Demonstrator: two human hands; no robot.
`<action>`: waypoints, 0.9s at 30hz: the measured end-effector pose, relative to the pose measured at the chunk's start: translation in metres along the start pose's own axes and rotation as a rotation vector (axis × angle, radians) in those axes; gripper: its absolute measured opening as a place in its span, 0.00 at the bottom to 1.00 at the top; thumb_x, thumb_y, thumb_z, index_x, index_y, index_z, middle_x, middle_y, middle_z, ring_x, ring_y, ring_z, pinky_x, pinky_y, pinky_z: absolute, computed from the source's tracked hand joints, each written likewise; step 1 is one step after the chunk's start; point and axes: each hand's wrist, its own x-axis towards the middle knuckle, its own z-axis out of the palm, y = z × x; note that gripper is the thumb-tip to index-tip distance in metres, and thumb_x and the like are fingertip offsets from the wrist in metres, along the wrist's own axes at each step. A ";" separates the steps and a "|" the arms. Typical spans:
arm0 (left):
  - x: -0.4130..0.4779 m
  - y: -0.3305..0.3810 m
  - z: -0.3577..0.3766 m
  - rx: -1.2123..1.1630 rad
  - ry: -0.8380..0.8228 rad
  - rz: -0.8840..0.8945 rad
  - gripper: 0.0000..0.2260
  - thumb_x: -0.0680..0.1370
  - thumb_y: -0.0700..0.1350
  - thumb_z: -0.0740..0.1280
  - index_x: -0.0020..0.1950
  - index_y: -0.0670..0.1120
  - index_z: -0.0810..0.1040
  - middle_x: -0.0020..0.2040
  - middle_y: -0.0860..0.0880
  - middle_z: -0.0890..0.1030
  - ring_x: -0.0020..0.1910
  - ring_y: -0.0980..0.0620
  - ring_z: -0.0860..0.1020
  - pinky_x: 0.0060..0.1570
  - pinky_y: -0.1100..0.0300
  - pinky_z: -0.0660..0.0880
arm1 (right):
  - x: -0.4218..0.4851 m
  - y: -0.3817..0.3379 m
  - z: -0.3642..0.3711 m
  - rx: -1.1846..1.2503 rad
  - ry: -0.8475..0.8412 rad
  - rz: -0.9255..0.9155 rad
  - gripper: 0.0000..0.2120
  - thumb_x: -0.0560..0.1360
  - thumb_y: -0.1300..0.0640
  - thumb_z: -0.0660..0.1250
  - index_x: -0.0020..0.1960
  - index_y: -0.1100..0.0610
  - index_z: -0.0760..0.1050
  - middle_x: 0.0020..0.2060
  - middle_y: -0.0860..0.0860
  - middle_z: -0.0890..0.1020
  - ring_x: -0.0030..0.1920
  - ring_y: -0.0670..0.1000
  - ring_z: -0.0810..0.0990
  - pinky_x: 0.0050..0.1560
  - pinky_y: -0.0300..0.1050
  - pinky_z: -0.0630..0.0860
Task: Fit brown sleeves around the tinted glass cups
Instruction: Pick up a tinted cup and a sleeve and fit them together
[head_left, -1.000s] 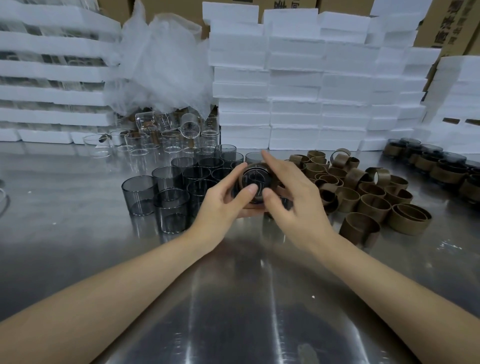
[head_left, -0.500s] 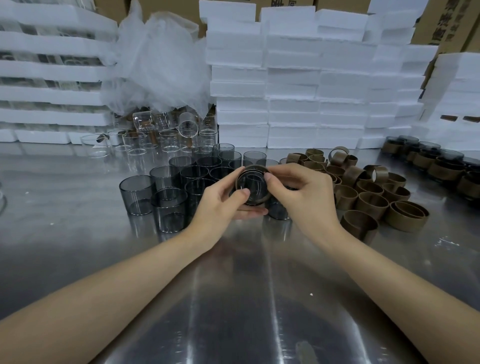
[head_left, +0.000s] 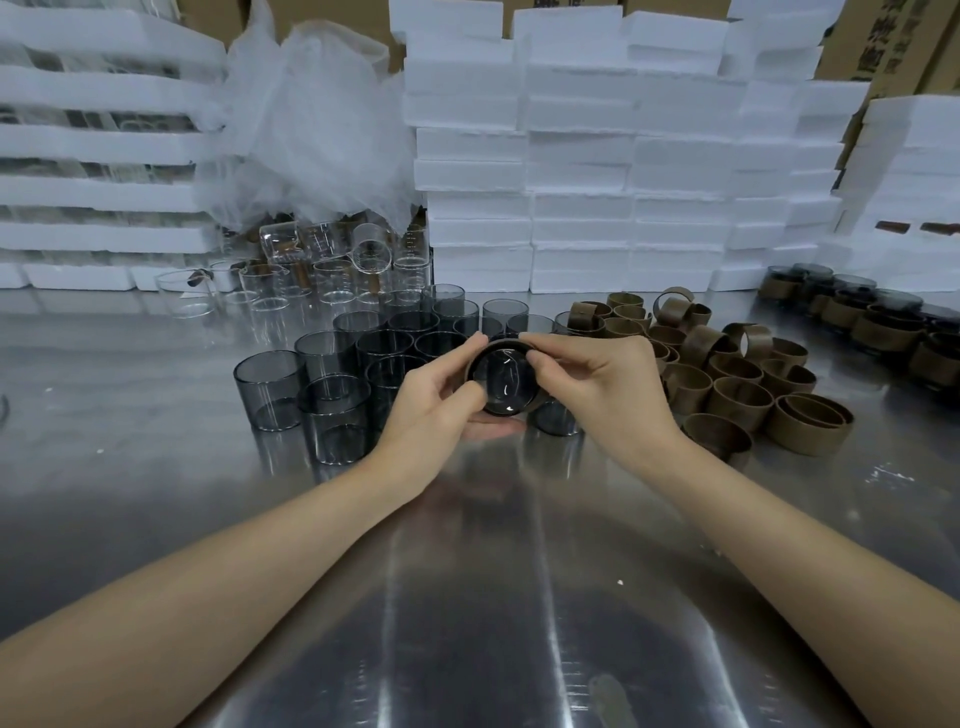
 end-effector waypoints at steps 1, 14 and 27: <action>0.000 0.000 0.000 -0.004 0.010 0.005 0.23 0.80 0.29 0.56 0.75 0.40 0.66 0.66 0.41 0.77 0.50 0.39 0.84 0.43 0.56 0.82 | 0.001 0.001 0.000 0.008 -0.002 -0.005 0.11 0.75 0.67 0.69 0.57 0.61 0.81 0.48 0.48 0.84 0.49 0.39 0.83 0.54 0.36 0.78; 0.002 -0.002 -0.004 -0.031 0.063 0.098 0.22 0.78 0.27 0.55 0.71 0.38 0.71 0.63 0.41 0.79 0.54 0.39 0.82 0.43 0.52 0.83 | -0.001 -0.002 0.004 0.004 -0.016 -0.013 0.11 0.76 0.60 0.69 0.58 0.56 0.82 0.50 0.44 0.84 0.52 0.37 0.81 0.55 0.32 0.76; 0.004 -0.003 -0.008 -0.123 0.031 0.147 0.17 0.78 0.51 0.61 0.67 0.54 0.74 0.57 0.48 0.84 0.50 0.43 0.84 0.40 0.59 0.82 | -0.006 -0.004 0.019 0.641 -0.168 0.377 0.23 0.76 0.53 0.66 0.69 0.57 0.71 0.62 0.52 0.79 0.63 0.51 0.78 0.56 0.52 0.79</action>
